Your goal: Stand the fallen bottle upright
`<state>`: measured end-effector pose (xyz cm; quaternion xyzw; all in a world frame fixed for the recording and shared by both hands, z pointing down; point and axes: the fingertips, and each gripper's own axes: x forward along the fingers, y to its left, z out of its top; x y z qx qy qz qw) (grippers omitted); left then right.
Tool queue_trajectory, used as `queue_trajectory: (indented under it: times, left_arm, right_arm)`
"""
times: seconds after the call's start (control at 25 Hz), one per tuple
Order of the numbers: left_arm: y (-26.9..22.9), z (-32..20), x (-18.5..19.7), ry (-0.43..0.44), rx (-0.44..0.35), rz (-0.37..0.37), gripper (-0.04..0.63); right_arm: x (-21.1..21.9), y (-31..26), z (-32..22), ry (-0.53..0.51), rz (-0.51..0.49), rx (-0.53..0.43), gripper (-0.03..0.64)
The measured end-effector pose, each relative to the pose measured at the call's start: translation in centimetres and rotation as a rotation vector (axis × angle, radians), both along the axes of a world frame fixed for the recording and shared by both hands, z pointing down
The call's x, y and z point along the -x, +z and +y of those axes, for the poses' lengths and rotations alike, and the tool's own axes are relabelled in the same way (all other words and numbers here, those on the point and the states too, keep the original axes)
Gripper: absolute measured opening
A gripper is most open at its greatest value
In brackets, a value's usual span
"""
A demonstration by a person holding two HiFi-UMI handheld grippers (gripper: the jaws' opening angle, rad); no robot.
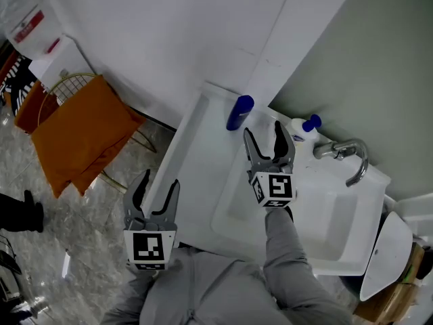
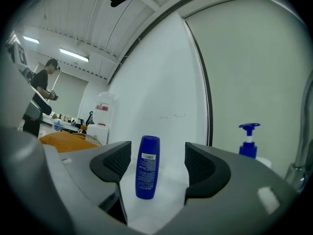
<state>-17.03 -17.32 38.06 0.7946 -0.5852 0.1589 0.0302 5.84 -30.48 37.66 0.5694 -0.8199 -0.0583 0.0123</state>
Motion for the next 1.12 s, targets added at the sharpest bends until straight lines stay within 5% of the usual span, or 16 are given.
queue_trajectory:
  times: [0.32,1.12]
  left_arm:
    - [-1.3,1.2,-2.4,0.061,-0.027,0.03,0.304]
    - [-5.1,5.8,-12.3,0.331,-0.131,0.069,0.304]
  right_arm:
    - [-2.1,-2.7,7.7,-0.023,-0.078,-0.03,0.322]
    - [-11.7,-5.8,25.8,0.215,-0.148,-0.058,0.322]
